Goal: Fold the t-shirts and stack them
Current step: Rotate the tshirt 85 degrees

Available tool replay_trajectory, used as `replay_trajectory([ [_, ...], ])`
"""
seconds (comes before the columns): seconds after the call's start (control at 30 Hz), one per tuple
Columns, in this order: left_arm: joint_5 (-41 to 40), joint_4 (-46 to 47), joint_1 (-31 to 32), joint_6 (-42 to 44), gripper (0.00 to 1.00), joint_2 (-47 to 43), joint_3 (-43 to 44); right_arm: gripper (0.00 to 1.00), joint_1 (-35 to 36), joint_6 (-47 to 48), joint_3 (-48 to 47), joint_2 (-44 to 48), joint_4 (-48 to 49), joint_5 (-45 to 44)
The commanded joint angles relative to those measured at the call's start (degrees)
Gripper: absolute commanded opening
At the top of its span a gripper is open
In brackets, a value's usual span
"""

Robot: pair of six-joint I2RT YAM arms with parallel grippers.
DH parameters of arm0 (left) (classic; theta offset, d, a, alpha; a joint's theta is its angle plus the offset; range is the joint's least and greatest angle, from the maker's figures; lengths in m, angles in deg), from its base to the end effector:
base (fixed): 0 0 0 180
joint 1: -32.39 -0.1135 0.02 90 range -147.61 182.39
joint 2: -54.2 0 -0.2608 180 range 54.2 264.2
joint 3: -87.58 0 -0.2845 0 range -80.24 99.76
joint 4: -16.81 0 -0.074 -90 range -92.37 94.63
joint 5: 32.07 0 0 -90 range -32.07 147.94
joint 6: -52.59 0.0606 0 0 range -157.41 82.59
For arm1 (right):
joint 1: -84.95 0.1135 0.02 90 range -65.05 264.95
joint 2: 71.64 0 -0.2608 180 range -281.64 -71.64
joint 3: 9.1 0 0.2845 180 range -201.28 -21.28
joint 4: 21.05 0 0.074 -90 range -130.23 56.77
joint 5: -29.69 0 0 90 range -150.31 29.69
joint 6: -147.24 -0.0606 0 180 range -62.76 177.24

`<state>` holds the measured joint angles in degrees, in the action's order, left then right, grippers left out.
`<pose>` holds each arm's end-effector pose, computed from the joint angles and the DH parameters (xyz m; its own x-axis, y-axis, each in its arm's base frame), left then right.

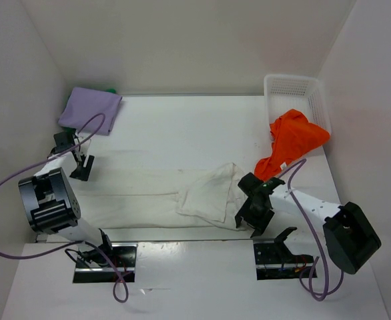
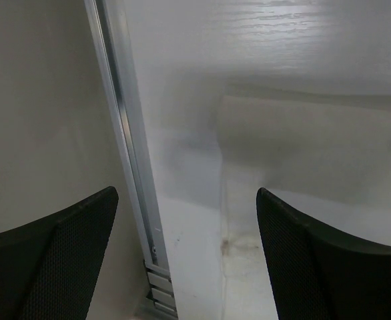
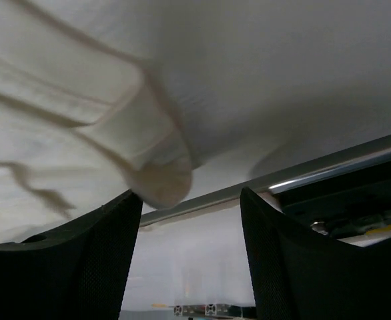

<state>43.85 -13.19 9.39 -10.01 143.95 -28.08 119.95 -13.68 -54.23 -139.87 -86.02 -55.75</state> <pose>0.3175 0.1508 0.1429 -0.9057 0.1005 -0.4118 -0.1006 0.8928 0.4391 0.1525 0.1126 0.1097 -0.8100 0.5829 0.0641 0.5861 0.8082 0.0578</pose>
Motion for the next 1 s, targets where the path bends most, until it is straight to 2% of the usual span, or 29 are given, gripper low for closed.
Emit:
replay_trajectory([
  [0.0, 0.91, 6.74, -0.02, 2.22, 0.91, 2.42, 1.1, 0.65, 0.77, -2.38, 2.63, 0.72, 3.75, 2.39],
  [0.13, 0.9, 7.36, -2.56, 2.22, 0.91, 5.25, 2.15, 0.54, 0.77, -2.3, 1.92, -3.65, 5.15, 1.33],
  [0.23, 0.9, 7.37, -3.97, 2.84, 0.91, 6.84, 2.95, 0.32, 0.77, 0.67, -1.49, -9.09, 7.0, 0.02],
  [0.27, 1.43, 7.37, -3.98, 2.84, 0.91, 7.45, 3.64, 0.17, 0.77, 1.39, -4.11, -10.51, 7.0, -0.77],
  [0.37, 1.43, 5.97, -5.12, 2.84, 0.91, 7.45, 4.18, 0.01, -0.02, 4.29, -10.17, -16.91, 6.39, -6.04],
  [0.53, 1.43, 3.85, -7.57, 3.89, 0.92, 7.45, 5.85, 0.0, -5.12, 11.05, -17.92, -26.07, 6.13, -11.4],
  [0.63, 2.04, 1.39, -8.98, 4.41, 0.92, 7.45, 7.25, 0.0, -5.74, 15.62, -31.06, -32.04, 6.13, -16.57],
  [0.7, 3.0, -0.7, -9.69, 4.42, 0.92, 7.45, 7.25, 0.0, -7.31, 19.66, -37.51, -39.15, 4.03, -18.87],
  [0.73, 3.88, -1.59, -9.69, 5.2, 0.92, 6.93, 7.25, 0.0, -8.19, 20.89, -43.8, -41.52, 3.49, -20.1],
  [0.97, 3.28, -8.97, -9.69, 7.67, 0.92, 4.38, 7.87, 0.0, -18.2, 32.4, -69.23, -57.79, 3.49, -22.49],
])
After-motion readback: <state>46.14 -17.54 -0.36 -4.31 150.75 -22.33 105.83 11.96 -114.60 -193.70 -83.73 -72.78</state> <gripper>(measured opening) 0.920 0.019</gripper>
